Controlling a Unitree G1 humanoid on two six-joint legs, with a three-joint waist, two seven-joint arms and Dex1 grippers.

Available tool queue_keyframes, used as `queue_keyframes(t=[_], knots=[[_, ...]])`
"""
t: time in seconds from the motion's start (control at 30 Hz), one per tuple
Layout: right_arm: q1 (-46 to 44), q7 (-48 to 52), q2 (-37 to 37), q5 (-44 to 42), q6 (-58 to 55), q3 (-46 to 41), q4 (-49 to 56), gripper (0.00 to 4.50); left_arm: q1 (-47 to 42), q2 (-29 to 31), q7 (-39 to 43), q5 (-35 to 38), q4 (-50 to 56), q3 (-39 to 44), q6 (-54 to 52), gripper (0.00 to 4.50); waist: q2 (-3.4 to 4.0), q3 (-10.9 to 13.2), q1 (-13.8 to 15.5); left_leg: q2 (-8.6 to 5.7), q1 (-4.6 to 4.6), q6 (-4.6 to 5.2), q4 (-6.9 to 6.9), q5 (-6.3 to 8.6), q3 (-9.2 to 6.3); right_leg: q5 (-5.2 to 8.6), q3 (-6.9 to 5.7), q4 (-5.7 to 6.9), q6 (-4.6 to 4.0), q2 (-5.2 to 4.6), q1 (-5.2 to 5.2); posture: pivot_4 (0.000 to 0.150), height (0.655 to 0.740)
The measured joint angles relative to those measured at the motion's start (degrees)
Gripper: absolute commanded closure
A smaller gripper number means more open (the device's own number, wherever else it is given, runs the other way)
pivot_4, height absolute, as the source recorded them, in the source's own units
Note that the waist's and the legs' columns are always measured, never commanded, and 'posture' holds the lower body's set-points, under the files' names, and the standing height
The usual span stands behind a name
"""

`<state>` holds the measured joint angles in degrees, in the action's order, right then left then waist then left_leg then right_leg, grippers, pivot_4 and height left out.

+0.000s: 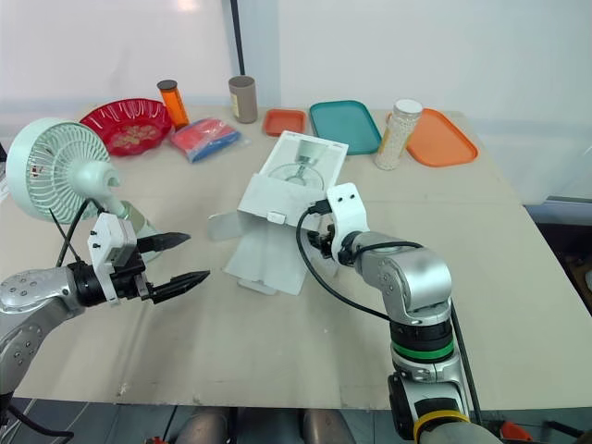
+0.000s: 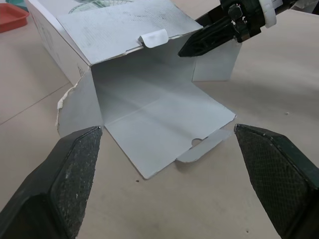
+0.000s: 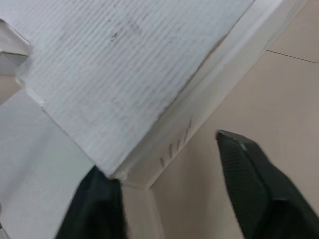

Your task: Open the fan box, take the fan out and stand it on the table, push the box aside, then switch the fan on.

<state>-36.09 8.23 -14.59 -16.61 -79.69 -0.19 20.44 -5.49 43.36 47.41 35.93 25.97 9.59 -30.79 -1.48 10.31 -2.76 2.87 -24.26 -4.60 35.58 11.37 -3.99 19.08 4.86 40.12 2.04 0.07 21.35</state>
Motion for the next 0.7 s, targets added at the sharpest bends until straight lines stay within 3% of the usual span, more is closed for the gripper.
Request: queue_keyframes(t=[0.1,0.13,0.53,0.7], knots=[[-0.01,-0.62,0.49,0.87,0.05,-0.18,-0.37,4.36,0.15,-0.18,-0.29,-0.1,0.02,0.0,0.54,0.0,0.0,0.0,-0.01,0.0,0.0,0.0,0.0,0.0,0.0,0.0,0.0,0.0,0.0,0.0,0.0,0.15,0.74],[-0.01,-0.92,0.61,1.24,0.06,-0.38,-0.54,4.48,0.24,-0.22,-0.49,-0.1,0.02,0.0,0.57,0.0,0.0,0.0,-0.01,0.0,0.0,0.0,0.0,0.0,0.0,0.0,0.0,0.0,0.0,0.0,0.0,0.15,0.74],[-0.56,-1.71,2.46,2.8,-0.66,-2.62,-1.35,4.48,1.01,-0.22,-0.76,-0.11,0.12,0.0,0.76,0.0,0.0,0.0,0.0,0.0,0.01,-0.01,-0.01,-0.01,0.0,0.0,0.0,0.0,0.0,0.0,-0.01,0.15,0.74],[-0.5,-2.48,1.43,3.42,-6.11,-4.9,2.9,4.48,1.02,-0.22,-0.19,-0.07,0.12,-0.07,0.75,0.0,0.01,0.01,0.01,0.0,0.0,-0.01,-0.06,-0.01,0.0,0.0,0.0,-0.02,0.0,-0.01,0.01,0.15,0.74]])
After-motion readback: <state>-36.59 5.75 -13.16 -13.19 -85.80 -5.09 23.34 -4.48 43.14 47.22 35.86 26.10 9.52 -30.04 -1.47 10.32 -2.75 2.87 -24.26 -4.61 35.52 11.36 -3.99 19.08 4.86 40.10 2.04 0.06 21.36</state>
